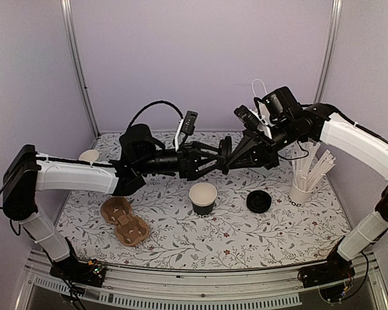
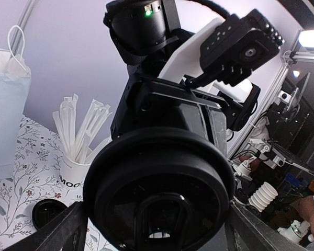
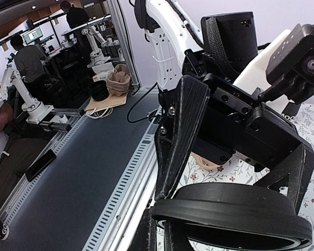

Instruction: Pack the takeout coffee

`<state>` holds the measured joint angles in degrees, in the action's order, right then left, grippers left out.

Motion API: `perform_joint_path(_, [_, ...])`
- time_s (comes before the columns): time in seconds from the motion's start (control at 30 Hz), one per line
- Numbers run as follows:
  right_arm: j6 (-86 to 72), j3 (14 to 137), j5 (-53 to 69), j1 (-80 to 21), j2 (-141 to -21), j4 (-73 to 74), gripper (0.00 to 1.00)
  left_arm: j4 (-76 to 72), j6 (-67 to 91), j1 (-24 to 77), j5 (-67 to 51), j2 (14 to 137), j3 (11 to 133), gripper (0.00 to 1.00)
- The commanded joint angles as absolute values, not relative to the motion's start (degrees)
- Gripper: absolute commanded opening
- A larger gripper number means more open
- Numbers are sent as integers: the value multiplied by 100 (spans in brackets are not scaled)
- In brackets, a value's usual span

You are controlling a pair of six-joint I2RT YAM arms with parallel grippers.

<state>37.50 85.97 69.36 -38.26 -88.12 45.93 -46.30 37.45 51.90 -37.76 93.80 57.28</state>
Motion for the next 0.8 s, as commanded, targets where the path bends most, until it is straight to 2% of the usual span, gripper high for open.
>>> perform_joint_path(0.0, [3762,8692,6777,-3867,-8947,4515,0,-4730,3645,5265,-3969,9421,5896,93])
perform_joint_path(0.2, [3736,8692,6693,-3885,-8973,4482,1,-4679,3645,5249,-3951,9434,5903,83])
perform_joint_path(0.33, [3735,8699,6572,-3885,-8978,4482,5,-4673,3706,5199,-3940,9389,5844,76])
perform_joint_path(0.47, [3742,8763,6228,-3886,-8943,4585,20,-4352,3704,5006,-3846,9110,5737,73])
perform_joint_path(0.7, [3770,8213,4859,-3876,-8505,4076,47,-1699,2785,4506,-2779,7869,5833,73])
perform_joint_path(0.77, [3749,7996,4351,-3916,-8503,3900,50,-803,2563,4374,-2373,7610,6007,73])
